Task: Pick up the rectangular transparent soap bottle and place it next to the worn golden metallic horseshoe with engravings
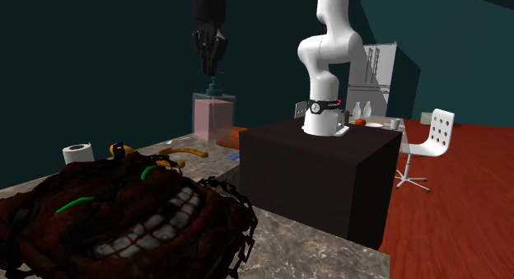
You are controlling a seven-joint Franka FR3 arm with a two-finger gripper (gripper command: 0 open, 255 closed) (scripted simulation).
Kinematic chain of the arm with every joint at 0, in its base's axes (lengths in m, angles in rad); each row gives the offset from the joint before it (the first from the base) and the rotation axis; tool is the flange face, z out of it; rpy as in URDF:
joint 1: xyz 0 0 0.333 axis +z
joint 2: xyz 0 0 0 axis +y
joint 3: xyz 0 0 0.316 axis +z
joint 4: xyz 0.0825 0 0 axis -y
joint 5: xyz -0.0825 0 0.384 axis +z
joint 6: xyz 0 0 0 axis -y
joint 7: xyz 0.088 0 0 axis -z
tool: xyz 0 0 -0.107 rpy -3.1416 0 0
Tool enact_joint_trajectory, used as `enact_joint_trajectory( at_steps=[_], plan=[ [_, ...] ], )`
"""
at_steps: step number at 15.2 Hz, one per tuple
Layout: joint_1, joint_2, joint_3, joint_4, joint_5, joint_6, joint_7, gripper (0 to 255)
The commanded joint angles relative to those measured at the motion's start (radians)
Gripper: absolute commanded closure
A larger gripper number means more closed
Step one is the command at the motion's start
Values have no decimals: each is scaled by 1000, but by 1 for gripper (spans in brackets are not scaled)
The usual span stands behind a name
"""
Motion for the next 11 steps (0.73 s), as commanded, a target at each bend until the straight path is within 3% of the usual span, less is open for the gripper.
enact_joint_trajectory(
  at_steps=[1,11],
  plan=[
    [-23,21,-26,31,-5,0,-49,255],
    [-136,192,-130,236,5,17,-272,255]
  ],
)
